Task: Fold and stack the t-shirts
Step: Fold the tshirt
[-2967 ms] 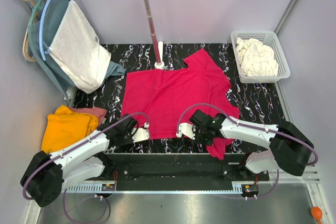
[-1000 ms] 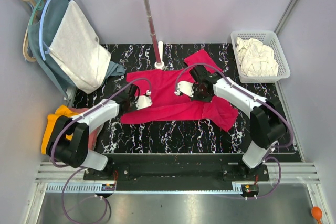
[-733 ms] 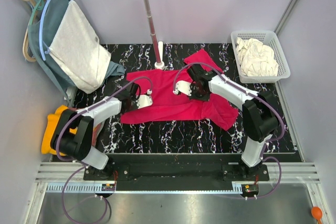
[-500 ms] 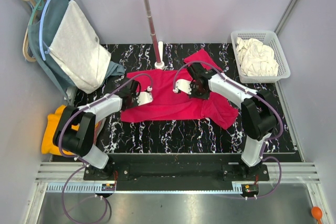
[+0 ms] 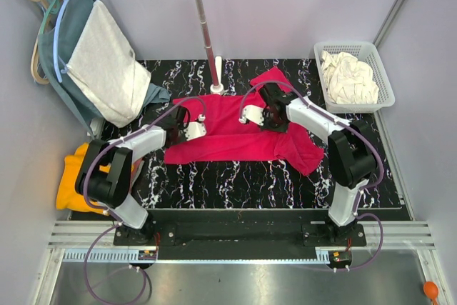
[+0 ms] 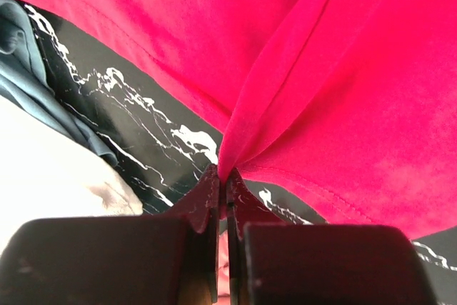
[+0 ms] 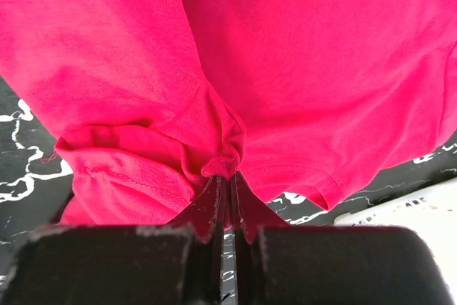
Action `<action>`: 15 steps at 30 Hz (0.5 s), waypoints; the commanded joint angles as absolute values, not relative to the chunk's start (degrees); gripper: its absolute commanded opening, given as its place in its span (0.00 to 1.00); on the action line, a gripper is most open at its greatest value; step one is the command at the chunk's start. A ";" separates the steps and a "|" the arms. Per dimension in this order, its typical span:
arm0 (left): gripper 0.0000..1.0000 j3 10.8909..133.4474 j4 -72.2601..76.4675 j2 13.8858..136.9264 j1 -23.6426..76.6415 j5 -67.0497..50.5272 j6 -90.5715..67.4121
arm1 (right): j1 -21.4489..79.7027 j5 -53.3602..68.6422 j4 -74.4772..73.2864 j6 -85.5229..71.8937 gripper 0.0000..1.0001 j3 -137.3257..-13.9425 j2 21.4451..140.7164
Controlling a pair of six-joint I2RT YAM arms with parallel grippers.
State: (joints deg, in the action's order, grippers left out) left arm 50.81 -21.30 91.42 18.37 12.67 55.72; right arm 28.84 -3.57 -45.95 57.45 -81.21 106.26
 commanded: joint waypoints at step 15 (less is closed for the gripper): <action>0.54 49.57 -11.95 90.01 18.10 16.08 52.74 | 28.48 -3.61 -40.60 51.16 0.58 -80.78 103.11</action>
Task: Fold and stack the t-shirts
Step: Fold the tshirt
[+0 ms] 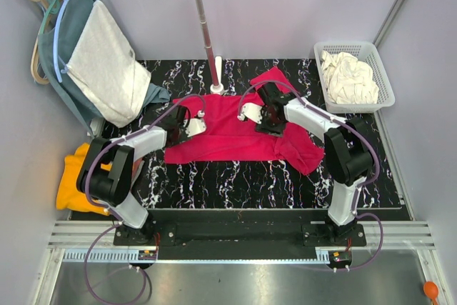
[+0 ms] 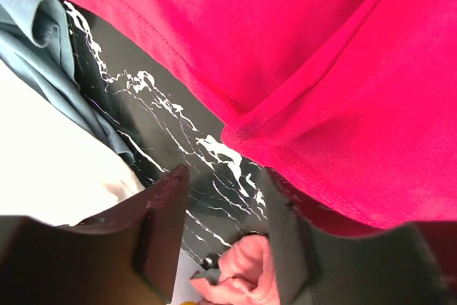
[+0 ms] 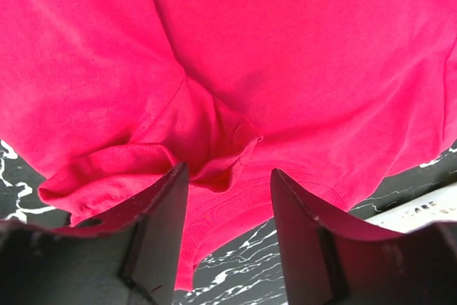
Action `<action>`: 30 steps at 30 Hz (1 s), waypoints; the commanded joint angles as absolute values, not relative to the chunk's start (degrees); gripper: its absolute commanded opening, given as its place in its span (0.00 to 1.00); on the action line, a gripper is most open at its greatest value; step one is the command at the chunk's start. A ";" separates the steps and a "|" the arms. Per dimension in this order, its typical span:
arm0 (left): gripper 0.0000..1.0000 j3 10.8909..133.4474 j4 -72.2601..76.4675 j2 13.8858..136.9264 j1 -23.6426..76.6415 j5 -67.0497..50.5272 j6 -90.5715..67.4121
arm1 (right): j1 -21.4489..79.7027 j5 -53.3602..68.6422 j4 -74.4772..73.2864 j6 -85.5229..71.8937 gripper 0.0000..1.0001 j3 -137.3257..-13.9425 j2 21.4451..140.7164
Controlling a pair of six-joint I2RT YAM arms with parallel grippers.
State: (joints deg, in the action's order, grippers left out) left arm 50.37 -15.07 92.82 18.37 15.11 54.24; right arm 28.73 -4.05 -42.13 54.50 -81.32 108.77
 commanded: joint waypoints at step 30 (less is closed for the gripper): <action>0.91 47.02 -13.27 85.25 18.11 16.17 52.03 | 29.00 4.48 -36.91 43.42 0.82 -64.51 94.48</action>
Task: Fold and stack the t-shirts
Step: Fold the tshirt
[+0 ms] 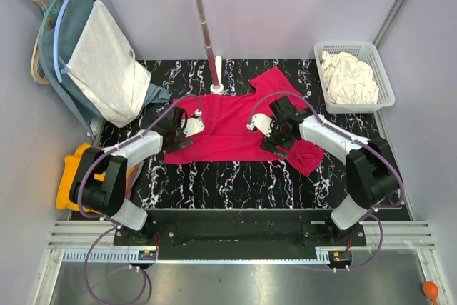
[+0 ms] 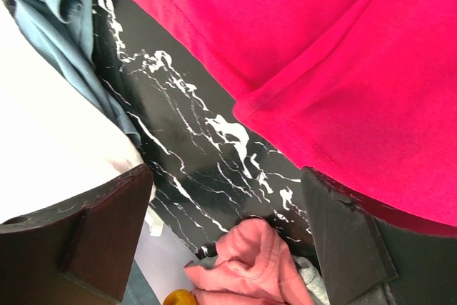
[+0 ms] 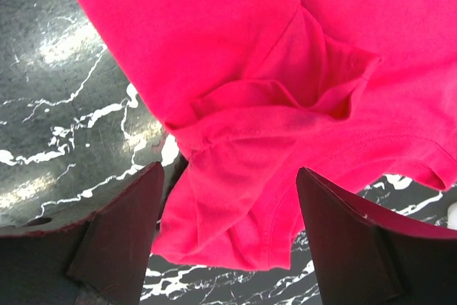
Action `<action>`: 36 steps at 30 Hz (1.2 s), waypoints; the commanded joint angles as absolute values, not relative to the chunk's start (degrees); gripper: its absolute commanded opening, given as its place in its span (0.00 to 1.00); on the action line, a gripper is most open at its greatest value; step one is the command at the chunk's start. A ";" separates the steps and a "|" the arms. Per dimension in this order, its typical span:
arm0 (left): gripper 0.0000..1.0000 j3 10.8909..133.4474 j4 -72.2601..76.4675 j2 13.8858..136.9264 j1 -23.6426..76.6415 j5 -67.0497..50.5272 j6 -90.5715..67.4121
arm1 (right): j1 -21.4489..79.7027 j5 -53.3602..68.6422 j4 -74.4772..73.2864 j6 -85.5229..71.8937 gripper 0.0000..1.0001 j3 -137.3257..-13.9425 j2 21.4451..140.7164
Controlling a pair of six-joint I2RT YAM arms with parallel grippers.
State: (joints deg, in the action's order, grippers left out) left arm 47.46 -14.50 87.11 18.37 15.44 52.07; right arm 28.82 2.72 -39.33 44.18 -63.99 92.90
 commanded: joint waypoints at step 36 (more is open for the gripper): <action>0.90 44.91 -11.25 86.84 18.02 16.61 52.03 | 29.00 1.85 -33.40 43.07 0.01 -63.37 98.09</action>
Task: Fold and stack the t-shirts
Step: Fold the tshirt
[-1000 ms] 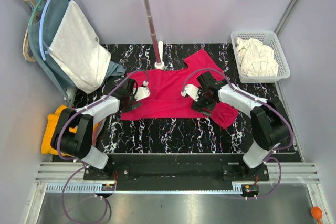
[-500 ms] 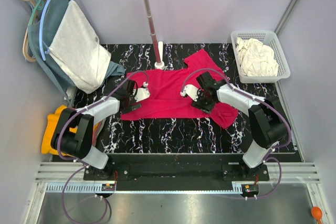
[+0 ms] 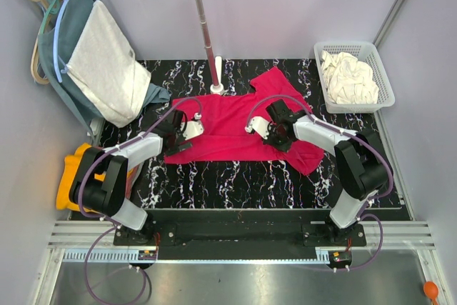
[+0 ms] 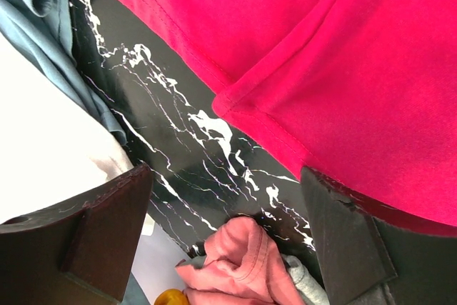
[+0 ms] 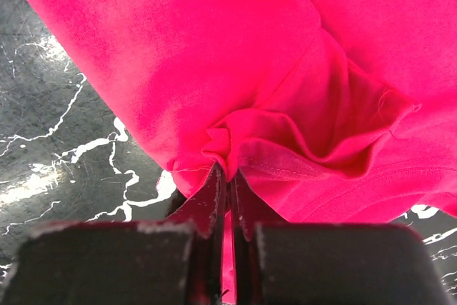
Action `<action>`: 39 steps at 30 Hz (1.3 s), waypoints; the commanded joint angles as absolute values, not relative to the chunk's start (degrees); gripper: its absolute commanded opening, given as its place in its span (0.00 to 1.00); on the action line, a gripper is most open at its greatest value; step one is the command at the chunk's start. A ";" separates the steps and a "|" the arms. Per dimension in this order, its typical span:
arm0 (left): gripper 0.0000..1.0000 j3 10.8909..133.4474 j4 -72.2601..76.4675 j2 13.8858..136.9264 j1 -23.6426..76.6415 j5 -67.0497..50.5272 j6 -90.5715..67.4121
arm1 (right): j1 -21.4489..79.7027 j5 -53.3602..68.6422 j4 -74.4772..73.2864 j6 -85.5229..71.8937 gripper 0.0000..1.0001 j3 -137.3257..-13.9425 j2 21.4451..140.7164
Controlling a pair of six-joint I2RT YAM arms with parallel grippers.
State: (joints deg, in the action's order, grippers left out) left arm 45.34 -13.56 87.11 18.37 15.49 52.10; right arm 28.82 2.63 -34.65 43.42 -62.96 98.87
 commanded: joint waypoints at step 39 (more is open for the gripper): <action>0.87 42.54 -9.32 87.01 18.02 17.31 53.00 | 28.39 -16.87 -36.04 49.22 0.00 -80.24 104.76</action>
